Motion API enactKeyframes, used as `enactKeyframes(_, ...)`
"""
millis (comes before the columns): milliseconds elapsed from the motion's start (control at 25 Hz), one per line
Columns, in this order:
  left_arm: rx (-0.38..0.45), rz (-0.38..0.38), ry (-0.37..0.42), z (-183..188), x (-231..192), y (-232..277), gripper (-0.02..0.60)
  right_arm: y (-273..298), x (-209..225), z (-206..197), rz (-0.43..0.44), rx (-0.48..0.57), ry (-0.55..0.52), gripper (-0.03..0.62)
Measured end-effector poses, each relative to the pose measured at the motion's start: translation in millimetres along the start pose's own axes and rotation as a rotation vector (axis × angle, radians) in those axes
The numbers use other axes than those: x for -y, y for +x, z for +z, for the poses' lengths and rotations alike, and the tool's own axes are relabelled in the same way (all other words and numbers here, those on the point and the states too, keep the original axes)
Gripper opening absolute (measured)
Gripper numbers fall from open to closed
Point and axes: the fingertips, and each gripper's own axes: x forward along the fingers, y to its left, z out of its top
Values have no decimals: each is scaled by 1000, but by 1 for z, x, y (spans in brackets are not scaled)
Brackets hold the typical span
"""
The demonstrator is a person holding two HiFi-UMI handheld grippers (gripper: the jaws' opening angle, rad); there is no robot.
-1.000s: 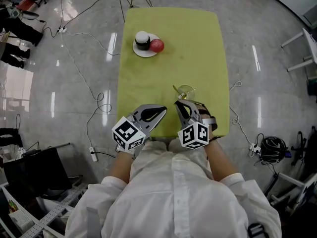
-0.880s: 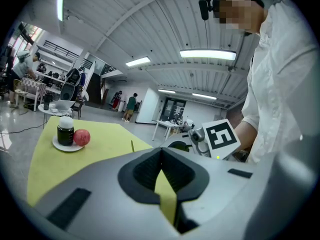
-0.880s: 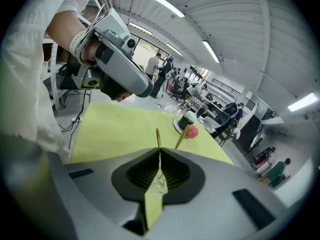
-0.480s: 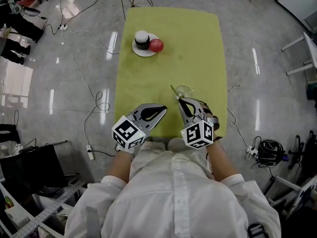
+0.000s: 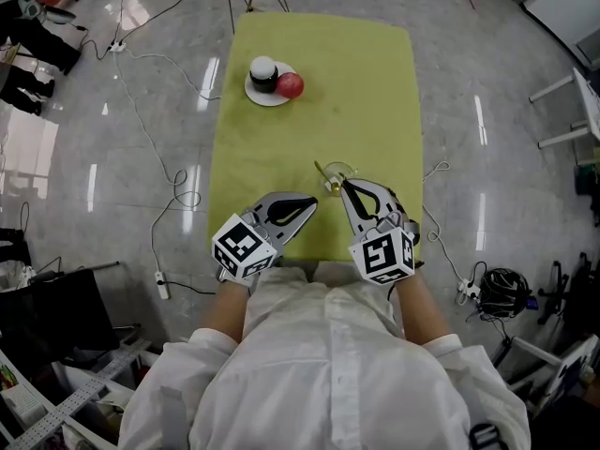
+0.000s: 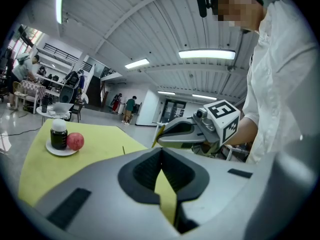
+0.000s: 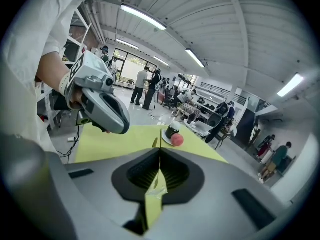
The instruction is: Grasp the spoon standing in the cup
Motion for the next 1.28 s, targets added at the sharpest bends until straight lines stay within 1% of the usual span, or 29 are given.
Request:
enactKeyframes(280,4,-8,3,2,1,10,5,-19,18,19,-17,58,26,8)
enactKeyframes(480,0,-13,6,2,2,15,5,-29,31,20,-14,71,73,8)
enactKeyframes(680,-18,-17,16,-2,4,20,5,-34,38,14,-29,61,86,6)
enactKeyframes(800,-22,-19,16,-3,5,22,5,-35,41,9,-36,51,76,8)
enactKeyframes(920,-27,-19,11,-6,6,24,5,-35,43,2,-44,45,113,8)
enactKeyframes(1160,-32,-21,7,-8,7,27,5,-35,40,-11,-28,10,125,6)
enactKeyframes(1280,-35,-22,4,-9,8,28,5,-34,40,-19,-23,-11,154,6)
